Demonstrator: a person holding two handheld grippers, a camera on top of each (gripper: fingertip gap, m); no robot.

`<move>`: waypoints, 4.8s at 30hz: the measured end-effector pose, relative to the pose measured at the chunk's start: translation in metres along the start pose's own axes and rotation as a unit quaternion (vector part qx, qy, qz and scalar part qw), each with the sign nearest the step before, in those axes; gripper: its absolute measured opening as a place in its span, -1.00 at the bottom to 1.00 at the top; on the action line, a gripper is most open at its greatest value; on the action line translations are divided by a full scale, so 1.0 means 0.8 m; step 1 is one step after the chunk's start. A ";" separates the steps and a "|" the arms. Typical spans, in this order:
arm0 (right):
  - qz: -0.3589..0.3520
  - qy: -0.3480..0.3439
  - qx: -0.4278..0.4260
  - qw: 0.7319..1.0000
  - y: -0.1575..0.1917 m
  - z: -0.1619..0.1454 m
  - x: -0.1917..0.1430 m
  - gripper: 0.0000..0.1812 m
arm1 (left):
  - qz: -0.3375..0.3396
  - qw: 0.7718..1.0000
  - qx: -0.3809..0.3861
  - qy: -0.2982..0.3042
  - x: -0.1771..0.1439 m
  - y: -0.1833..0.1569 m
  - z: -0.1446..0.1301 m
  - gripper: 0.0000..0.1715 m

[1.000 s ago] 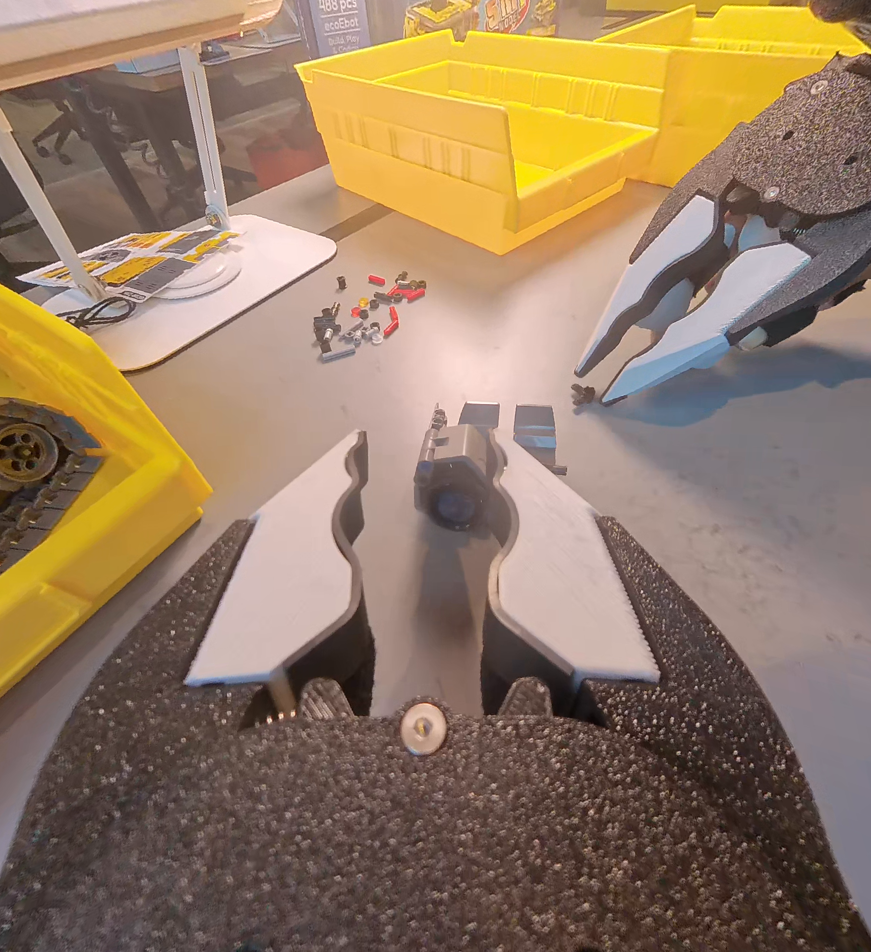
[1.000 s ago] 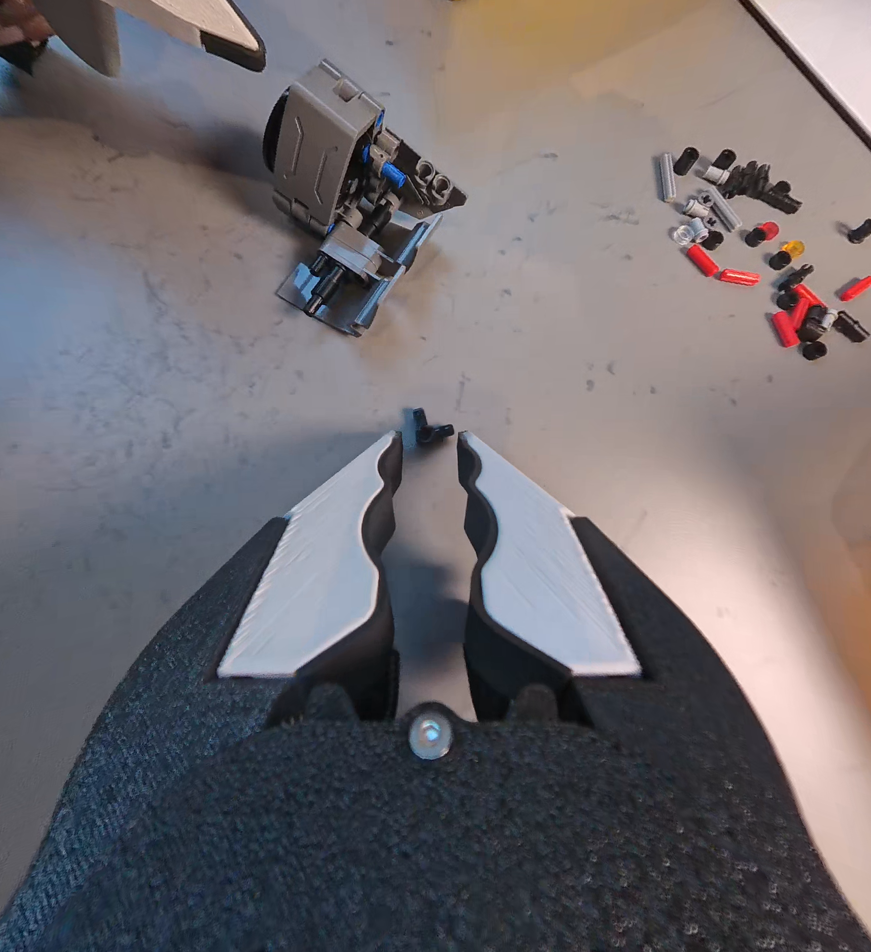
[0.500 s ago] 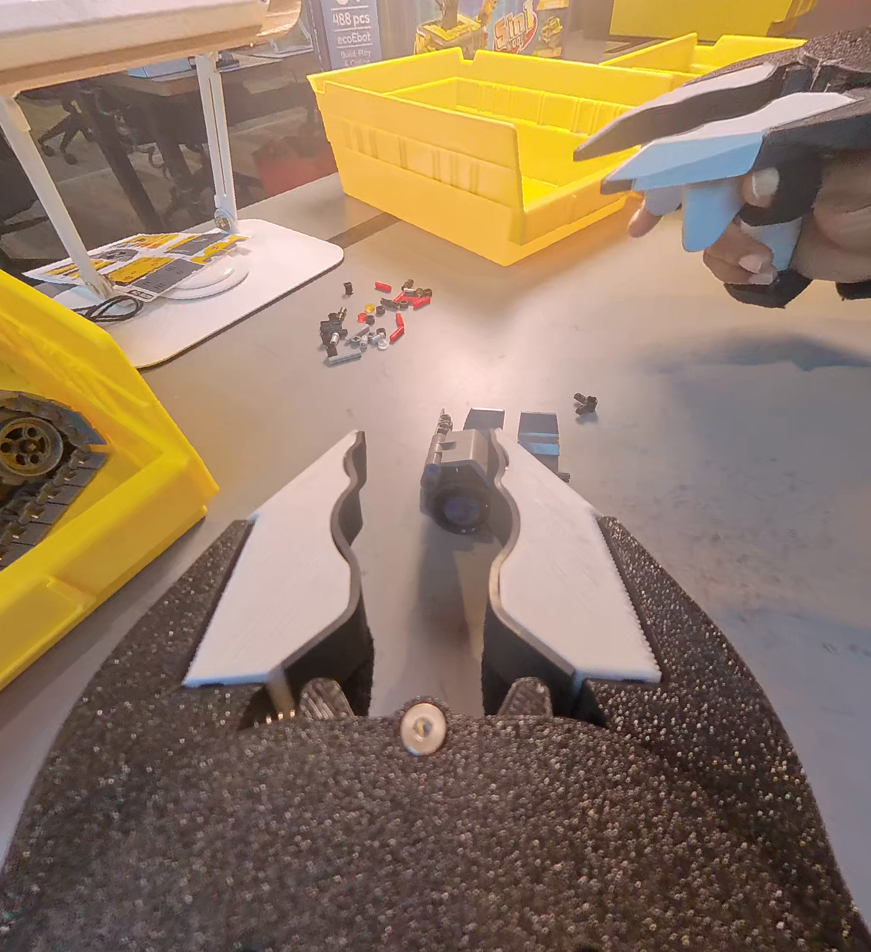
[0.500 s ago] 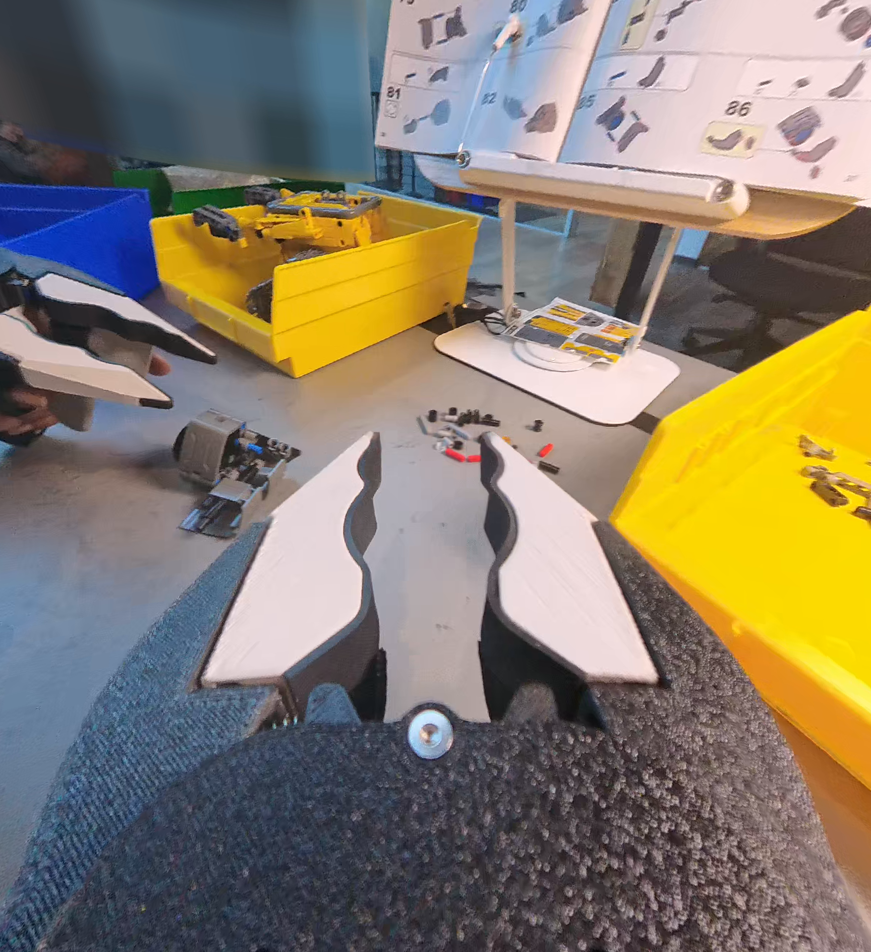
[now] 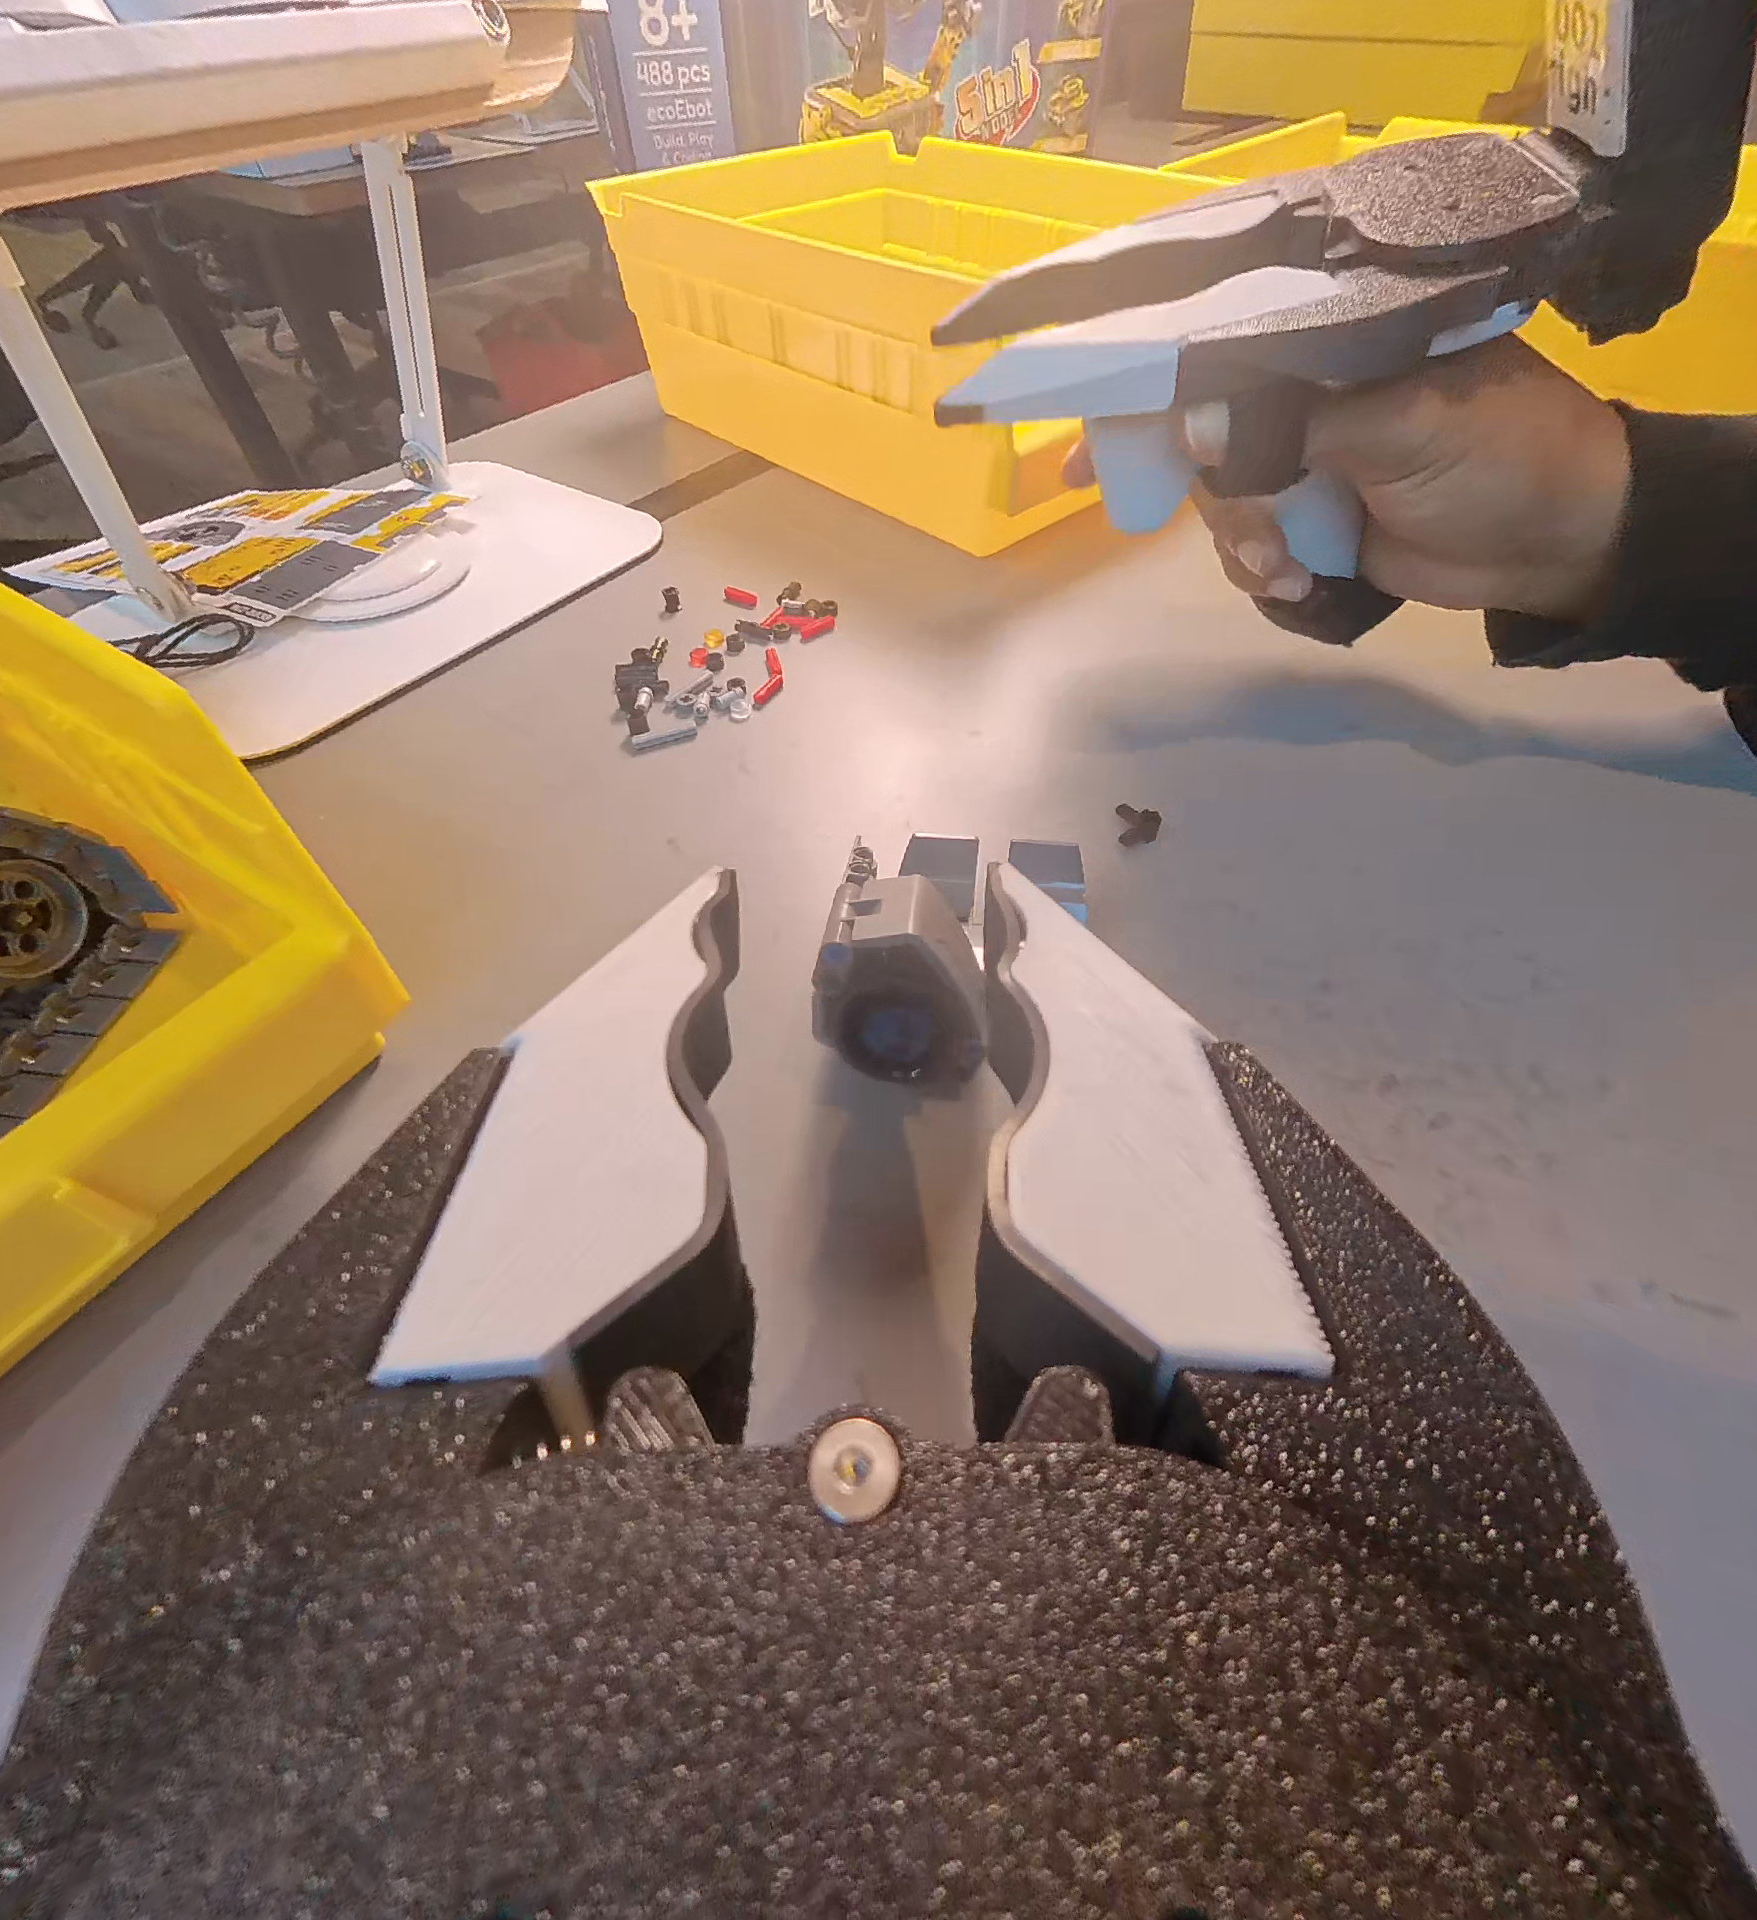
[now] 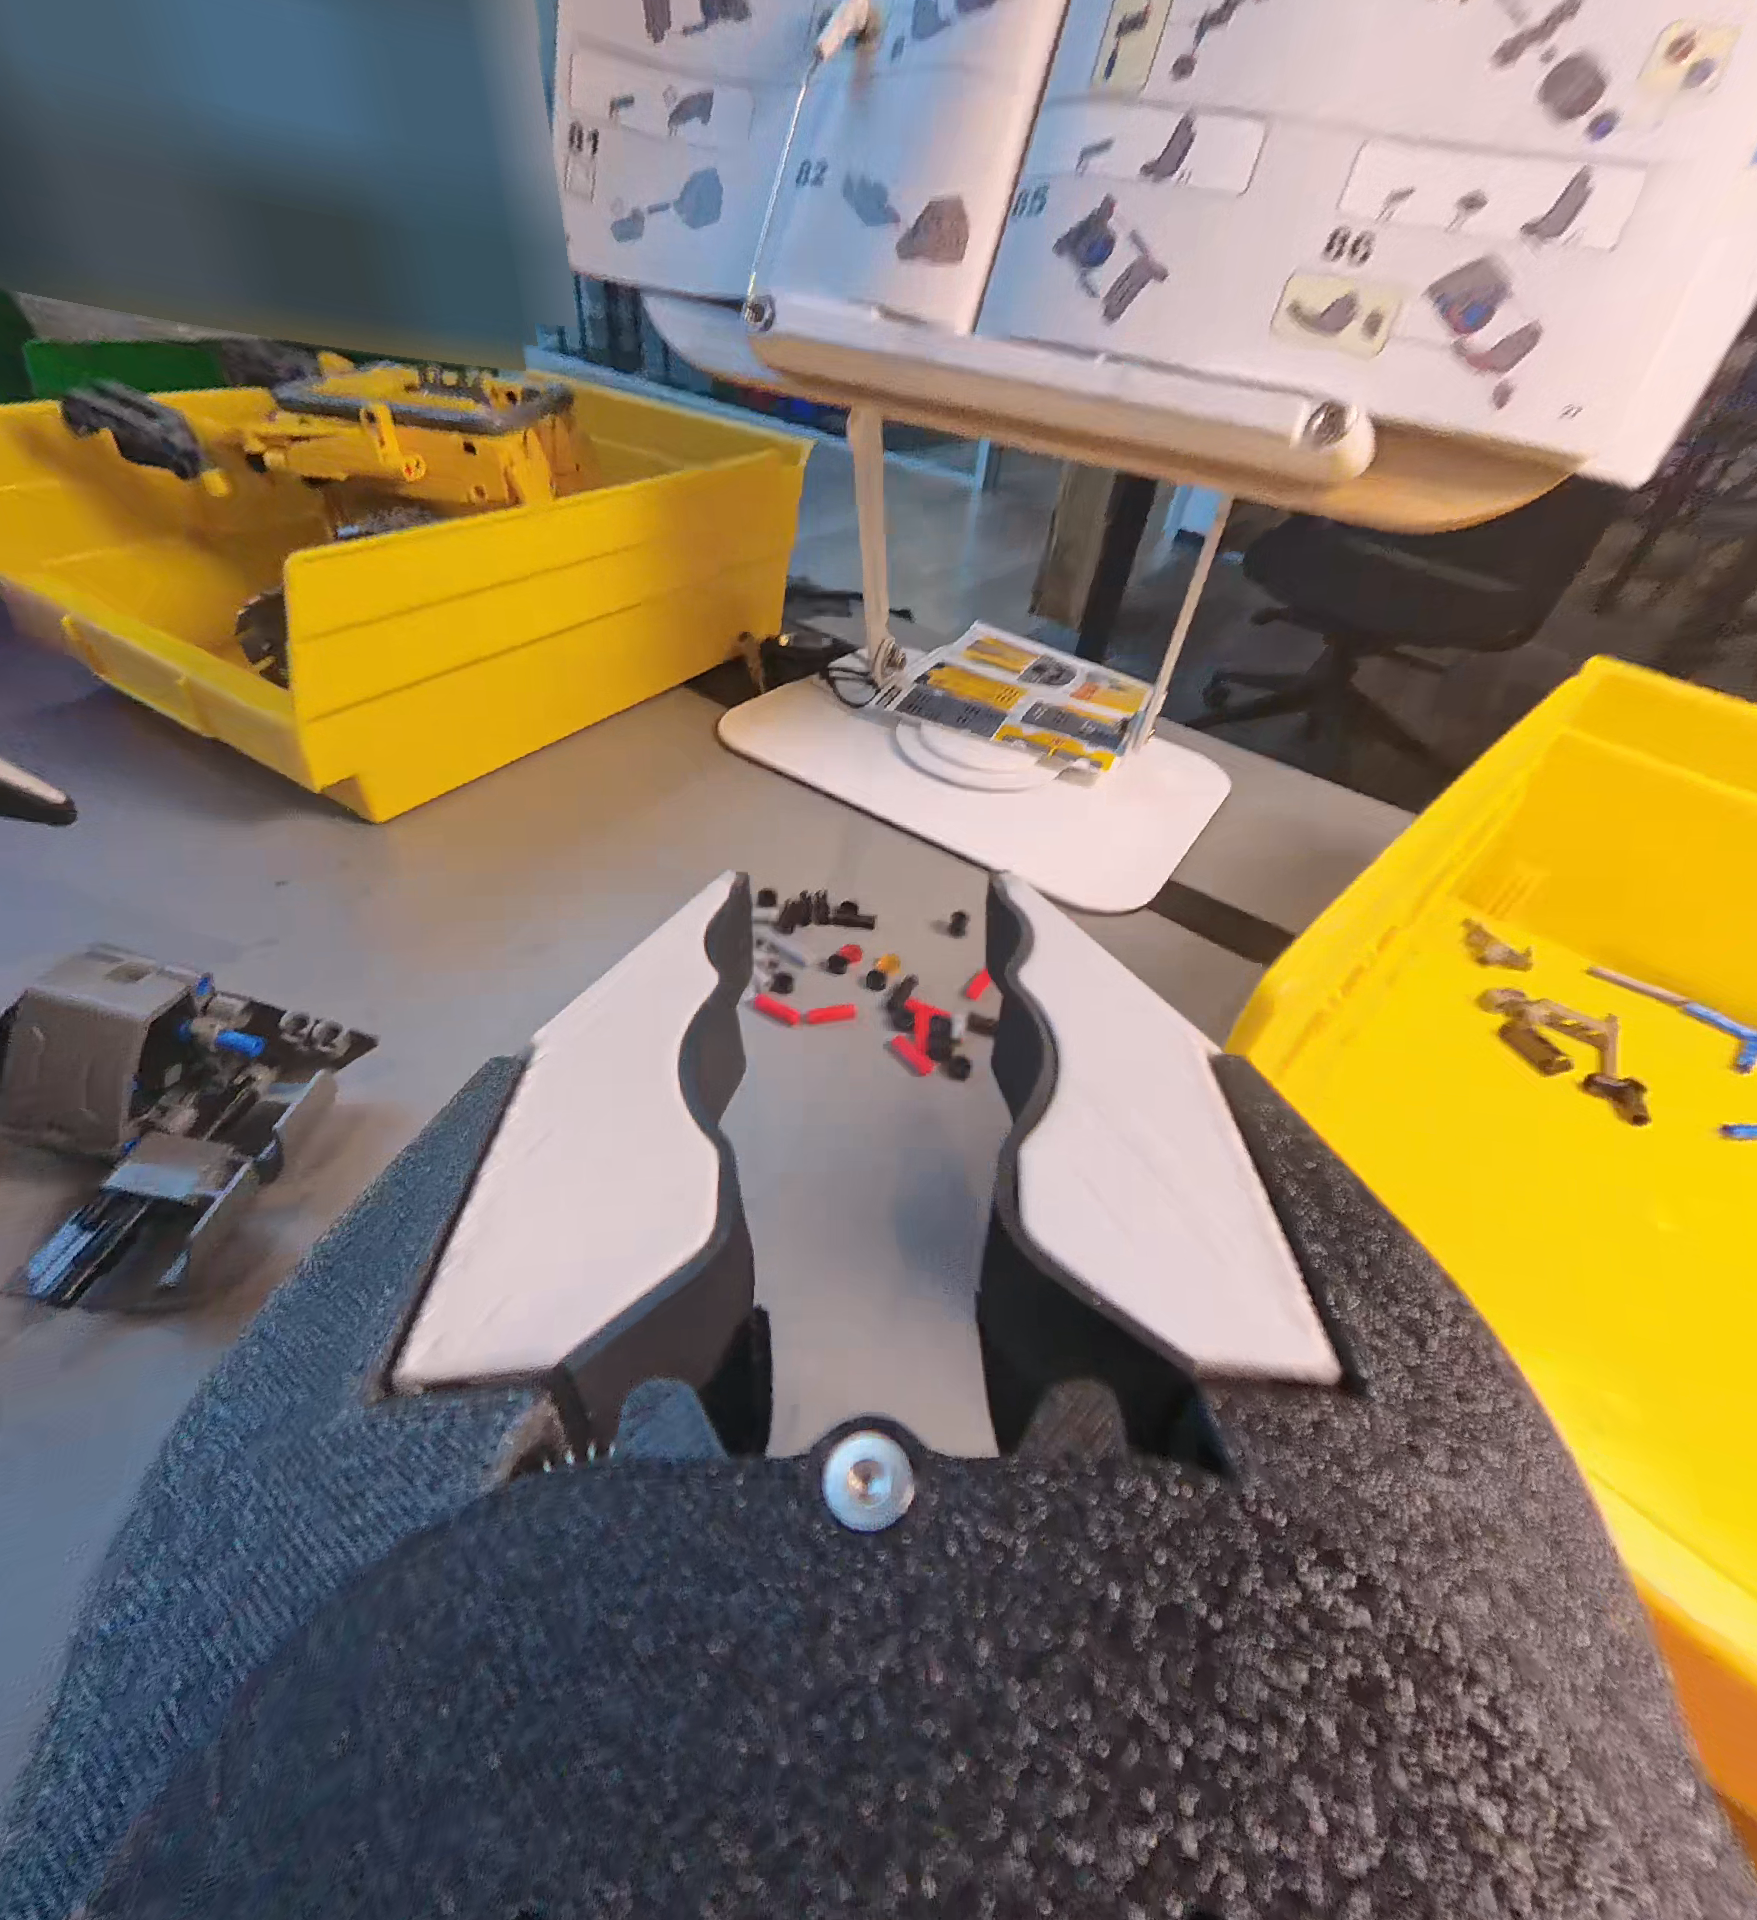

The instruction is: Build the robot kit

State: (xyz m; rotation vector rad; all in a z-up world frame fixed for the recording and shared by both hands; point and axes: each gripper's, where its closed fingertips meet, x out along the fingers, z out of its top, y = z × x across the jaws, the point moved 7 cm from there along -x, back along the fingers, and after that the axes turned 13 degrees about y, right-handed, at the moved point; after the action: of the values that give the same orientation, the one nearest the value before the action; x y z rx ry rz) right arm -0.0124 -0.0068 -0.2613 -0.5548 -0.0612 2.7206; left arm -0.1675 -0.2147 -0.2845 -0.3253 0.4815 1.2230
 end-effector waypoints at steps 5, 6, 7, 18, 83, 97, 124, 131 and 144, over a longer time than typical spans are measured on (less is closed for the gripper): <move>-0.123 -0.093 -0.029 0.988 -0.045 0.044 -0.048 -0.30 | -0.005 1.000 -0.005 -0.004 -0.001 0.000 0.001 -0.46; -0.146 -0.101 -0.032 0.984 -0.060 0.055 -0.063 -0.30 | -0.006 1.000 -0.005 -0.003 0.000 0.000 0.001 -0.46; -0.170 -0.097 -0.036 0.980 -0.078 0.066 -0.080 -0.28 | -0.005 1.000 -0.005 -0.003 0.000 0.000 0.000 -0.46; -0.254 0.184 0.011 0.949 -0.307 0.020 -0.267 -0.56 | 0.007 1.000 -0.013 0.003 0.004 0.007 -0.001 -0.46; 0.200 0.396 -0.190 0.876 -0.321 -0.142 -0.177 -1.00 | 0.161 0.984 0.065 0.042 0.014 -0.003 -0.007 -0.49; 0.290 0.197 -0.158 0.923 -0.249 -0.007 -0.254 -1.00 | 0.131 0.991 0.015 0.003 0.002 0.003 -0.001 -0.49; 0.354 0.343 -0.209 0.845 0.050 -0.070 -0.031 -0.85 | 0.003 0.999 0.039 0.002 -0.008 -0.018 -0.006 -0.43; 0.333 0.256 -0.179 0.890 0.033 -0.025 -0.057 -0.78 | 0.008 0.999 0.036 0.002 -0.007 -0.017 -0.007 -0.43; 0.203 0.043 -0.067 0.976 -0.013 0.019 -0.175 -0.53 | 0.029 0.999 0.020 -0.009 -0.017 -0.008 -0.008 -0.43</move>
State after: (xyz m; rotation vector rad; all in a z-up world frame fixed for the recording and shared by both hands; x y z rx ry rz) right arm 0.1051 -0.0468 -0.1944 -0.8015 -0.1224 3.0996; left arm -0.1661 -0.2309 -0.2827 -0.2677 0.5019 1.2704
